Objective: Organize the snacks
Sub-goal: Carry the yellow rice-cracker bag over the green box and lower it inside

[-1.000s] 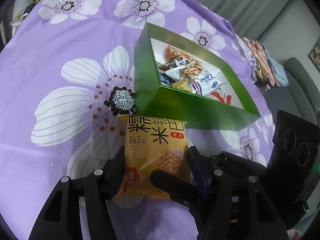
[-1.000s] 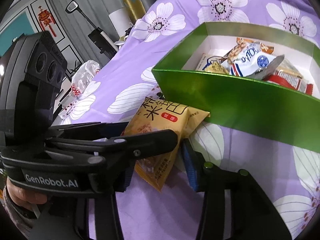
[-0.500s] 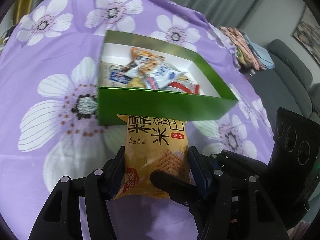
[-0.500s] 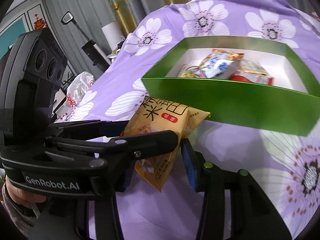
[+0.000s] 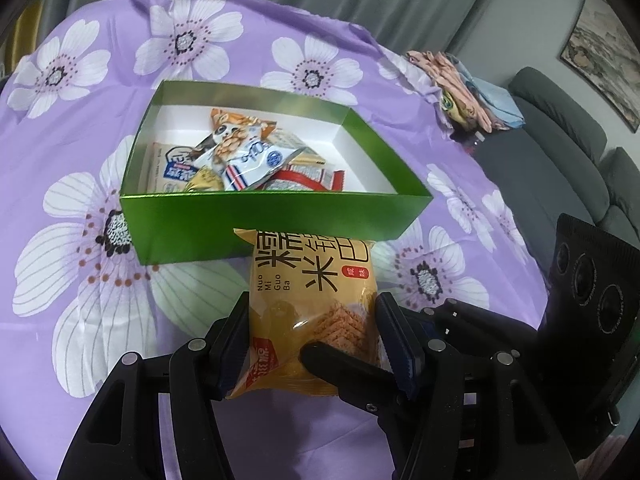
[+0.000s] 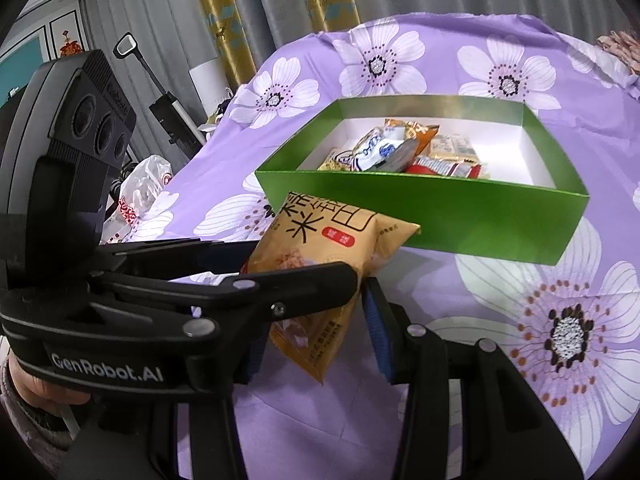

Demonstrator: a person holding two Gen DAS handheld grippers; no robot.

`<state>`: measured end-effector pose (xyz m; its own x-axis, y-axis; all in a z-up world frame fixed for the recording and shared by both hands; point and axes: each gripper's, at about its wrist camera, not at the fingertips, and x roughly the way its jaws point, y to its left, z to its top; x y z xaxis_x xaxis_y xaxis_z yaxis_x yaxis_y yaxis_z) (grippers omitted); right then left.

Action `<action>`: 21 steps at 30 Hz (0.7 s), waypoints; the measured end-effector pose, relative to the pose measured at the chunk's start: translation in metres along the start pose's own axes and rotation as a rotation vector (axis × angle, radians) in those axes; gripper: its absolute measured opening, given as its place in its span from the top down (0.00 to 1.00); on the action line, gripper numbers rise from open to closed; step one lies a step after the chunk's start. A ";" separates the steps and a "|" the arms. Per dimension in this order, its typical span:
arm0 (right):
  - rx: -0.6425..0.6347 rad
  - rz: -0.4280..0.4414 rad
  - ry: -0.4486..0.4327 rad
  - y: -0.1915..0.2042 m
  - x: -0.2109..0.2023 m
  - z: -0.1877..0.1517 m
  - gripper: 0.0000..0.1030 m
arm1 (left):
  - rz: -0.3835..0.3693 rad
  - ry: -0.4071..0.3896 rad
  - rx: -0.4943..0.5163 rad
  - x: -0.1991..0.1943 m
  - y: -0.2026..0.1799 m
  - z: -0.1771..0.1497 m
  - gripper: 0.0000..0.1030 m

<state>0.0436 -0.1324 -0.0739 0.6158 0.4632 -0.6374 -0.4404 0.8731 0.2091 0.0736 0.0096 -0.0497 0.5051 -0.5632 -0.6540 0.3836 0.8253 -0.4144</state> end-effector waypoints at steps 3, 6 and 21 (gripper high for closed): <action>0.000 -0.003 -0.012 -0.003 -0.005 0.001 0.56 | -0.003 -0.009 0.004 0.000 -0.006 0.001 0.41; 0.005 -0.004 -0.029 -0.006 -0.010 0.003 0.56 | -0.008 -0.016 0.007 -0.001 -0.012 0.005 0.41; -0.013 -0.026 -0.114 -0.018 -0.023 0.032 0.56 | -0.023 -0.078 0.037 -0.001 -0.030 0.043 0.41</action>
<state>0.0586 -0.1539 -0.0391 0.6972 0.4552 -0.5538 -0.4310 0.8835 0.1836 0.0950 -0.0162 -0.0096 0.5537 -0.5849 -0.5928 0.4239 0.8107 -0.4039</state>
